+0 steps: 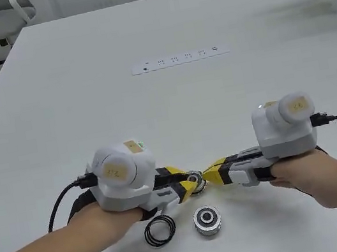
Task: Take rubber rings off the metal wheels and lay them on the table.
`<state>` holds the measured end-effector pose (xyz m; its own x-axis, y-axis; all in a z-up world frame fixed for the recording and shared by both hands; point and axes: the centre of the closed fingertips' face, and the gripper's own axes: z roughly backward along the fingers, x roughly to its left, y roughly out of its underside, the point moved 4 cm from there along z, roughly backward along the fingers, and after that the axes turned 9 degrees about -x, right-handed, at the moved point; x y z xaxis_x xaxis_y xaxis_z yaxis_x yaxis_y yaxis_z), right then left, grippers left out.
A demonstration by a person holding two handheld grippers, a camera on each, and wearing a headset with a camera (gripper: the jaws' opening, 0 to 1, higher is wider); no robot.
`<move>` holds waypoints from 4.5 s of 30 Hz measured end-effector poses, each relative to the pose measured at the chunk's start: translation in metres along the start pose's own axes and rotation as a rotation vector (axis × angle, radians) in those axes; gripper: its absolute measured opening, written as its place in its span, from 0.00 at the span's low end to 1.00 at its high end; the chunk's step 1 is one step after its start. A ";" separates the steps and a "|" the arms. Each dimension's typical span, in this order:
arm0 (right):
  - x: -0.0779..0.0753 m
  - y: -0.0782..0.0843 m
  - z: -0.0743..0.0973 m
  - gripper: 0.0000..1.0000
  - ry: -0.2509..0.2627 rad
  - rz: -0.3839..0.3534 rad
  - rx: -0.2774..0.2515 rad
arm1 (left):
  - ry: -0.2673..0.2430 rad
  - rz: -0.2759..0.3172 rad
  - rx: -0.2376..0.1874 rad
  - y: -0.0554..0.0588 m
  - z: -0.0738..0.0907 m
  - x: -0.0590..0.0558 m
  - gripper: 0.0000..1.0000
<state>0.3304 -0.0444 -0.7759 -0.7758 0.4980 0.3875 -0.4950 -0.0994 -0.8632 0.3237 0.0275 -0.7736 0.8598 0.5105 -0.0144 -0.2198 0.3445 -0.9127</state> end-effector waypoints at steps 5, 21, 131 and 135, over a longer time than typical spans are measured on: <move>0.002 0.000 -0.002 0.00 -0.010 0.007 0.002 | 0.000 -0.005 0.003 0.000 0.000 0.000 0.11; 0.017 -0.001 -0.006 0.00 -0.088 0.008 -0.004 | -0.001 -0.008 0.002 0.001 0.000 -0.002 0.12; 0.083 -0.010 -0.020 0.00 -0.218 -0.030 0.028 | -0.035 0.002 -0.160 -0.016 0.140 -0.013 0.66; 0.087 -0.003 -0.024 0.00 -0.230 -0.030 0.053 | -0.040 0.004 -0.153 -0.011 0.144 -0.014 0.66</move>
<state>0.2736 0.0203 -0.7475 -0.8261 0.2926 0.4816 -0.5344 -0.1358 -0.8342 0.2480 0.1296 -0.7044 0.8393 0.5437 -0.0046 -0.1480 0.2202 -0.9642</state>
